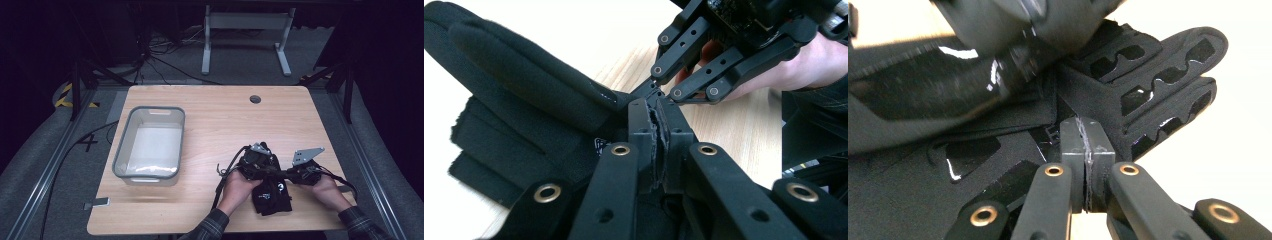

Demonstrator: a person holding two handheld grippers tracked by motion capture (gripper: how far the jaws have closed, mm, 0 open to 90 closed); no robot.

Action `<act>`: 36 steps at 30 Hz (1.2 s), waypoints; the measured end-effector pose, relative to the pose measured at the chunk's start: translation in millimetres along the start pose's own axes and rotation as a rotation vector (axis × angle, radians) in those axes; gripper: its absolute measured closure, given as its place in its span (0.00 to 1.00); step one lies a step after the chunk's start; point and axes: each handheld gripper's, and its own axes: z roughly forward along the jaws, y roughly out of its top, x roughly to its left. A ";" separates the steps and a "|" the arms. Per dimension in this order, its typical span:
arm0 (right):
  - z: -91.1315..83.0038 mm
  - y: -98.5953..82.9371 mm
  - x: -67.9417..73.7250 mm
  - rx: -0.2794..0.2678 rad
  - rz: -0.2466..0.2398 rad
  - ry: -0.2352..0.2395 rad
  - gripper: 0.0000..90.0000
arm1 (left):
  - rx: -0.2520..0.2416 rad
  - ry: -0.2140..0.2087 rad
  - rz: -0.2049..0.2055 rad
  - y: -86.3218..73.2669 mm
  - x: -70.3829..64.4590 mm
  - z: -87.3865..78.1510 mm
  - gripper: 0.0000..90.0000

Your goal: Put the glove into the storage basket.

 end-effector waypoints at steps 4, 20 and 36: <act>-9.3 -1.7 -4.4 -0.030 0.007 -0.021 1.00 | -0.003 -0.012 -0.005 -0.1 2.8 4.8 0.96; -36.7 -11.9 -21.7 -0.085 0.053 -0.086 1.00 | -0.050 -0.010 0.054 3.1 -2.3 4.6 0.77; -28.9 5.0 5.5 -0.099 -0.002 0.025 1.00 | 0.015 0.119 0.088 -22.3 -3.7 -29.9 1.00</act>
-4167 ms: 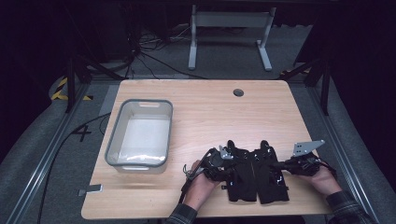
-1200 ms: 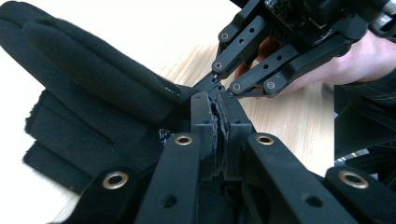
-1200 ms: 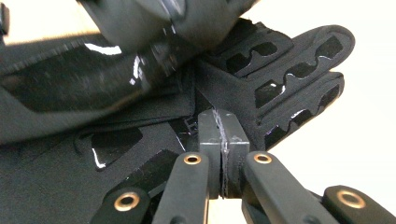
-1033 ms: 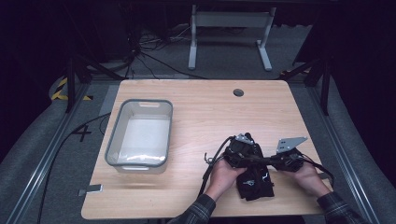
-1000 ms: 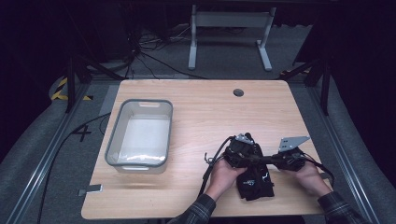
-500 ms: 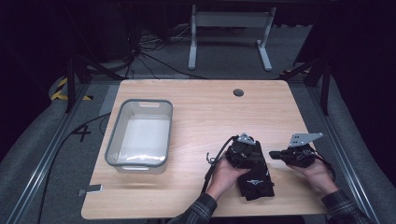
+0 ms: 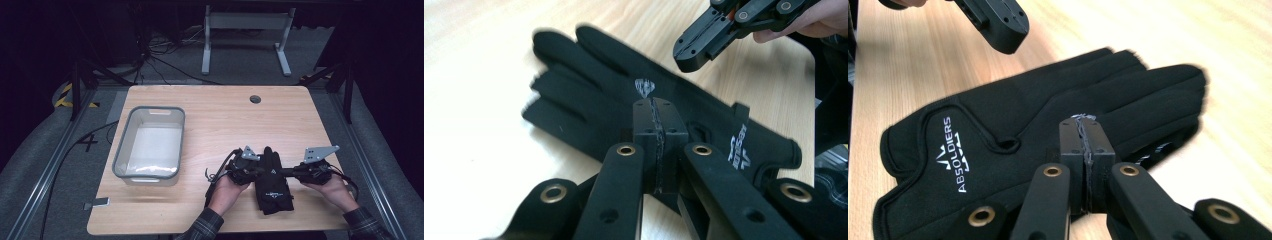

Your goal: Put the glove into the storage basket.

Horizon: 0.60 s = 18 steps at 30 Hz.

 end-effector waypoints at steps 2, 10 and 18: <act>7.3 -1.6 0.5 0.034 -0.012 0.001 1.00 | 0.020 -0.013 -0.003 -3.1 -1.9 9.1 1.00; 22.5 -5.7 1.2 0.117 -0.052 -0.010 1.00 | 0.094 0.002 0.011 -6.0 -6.2 35.0 1.00; 6.9 -5.0 -12.1 0.082 -0.034 -0.074 1.00 | 0.100 0.005 0.021 -5.3 -4.6 36.8 1.00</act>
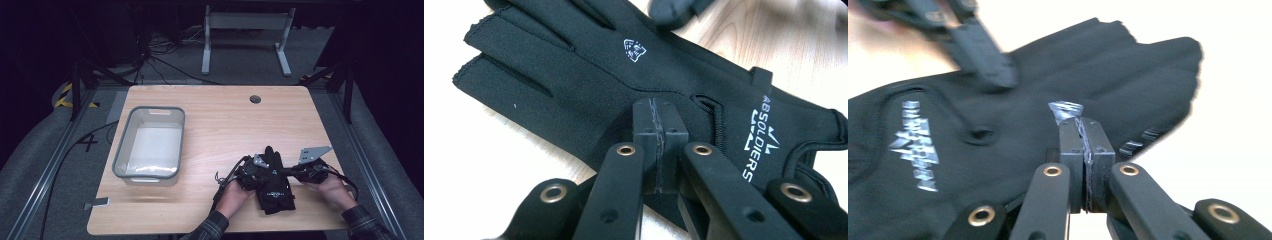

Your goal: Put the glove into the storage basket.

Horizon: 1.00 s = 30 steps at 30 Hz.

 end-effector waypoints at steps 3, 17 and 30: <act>-1.1 -9.1 -8.5 0.041 0.018 -0.021 1.00 | -0.001 0.003 0.000 0.3 0.3 -0.2 1.00; -15.9 -29.6 6.9 0.042 0.019 0.053 1.00 | -0.037 0.062 -0.028 -3.6 13.4 -33.3 1.00; -0.2 -21.8 35.0 0.049 -0.032 0.185 1.00 | -0.071 0.104 -0.062 -11.9 36.5 -69.1 0.99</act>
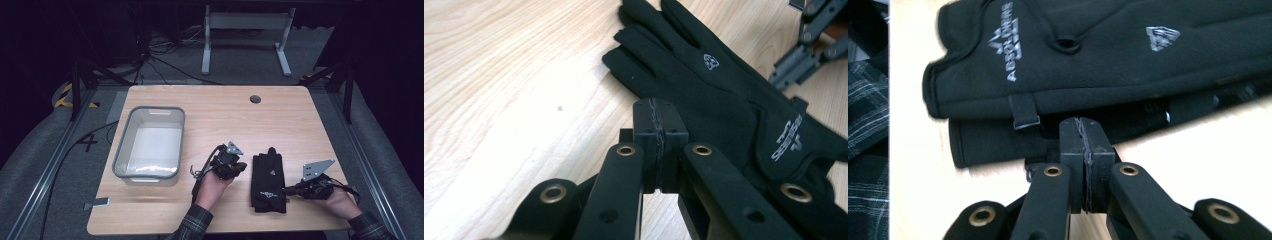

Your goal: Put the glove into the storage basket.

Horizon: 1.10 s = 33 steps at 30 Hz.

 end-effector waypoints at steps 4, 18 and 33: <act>11.7 10.1 3.8 -0.002 -0.020 0.033 1.00 | 0.005 0.009 -0.003 -0.6 4.3 -4.7 0.99; 51.1 54.6 1.7 -0.016 -0.108 0.044 1.00 | 0.022 0.016 -0.012 -1.8 11.8 -2.7 0.99; 20.1 37.6 -14.5 -0.076 -0.017 -0.032 0.84 | 0.043 0.018 0.036 16.3 10.6 1.5 0.79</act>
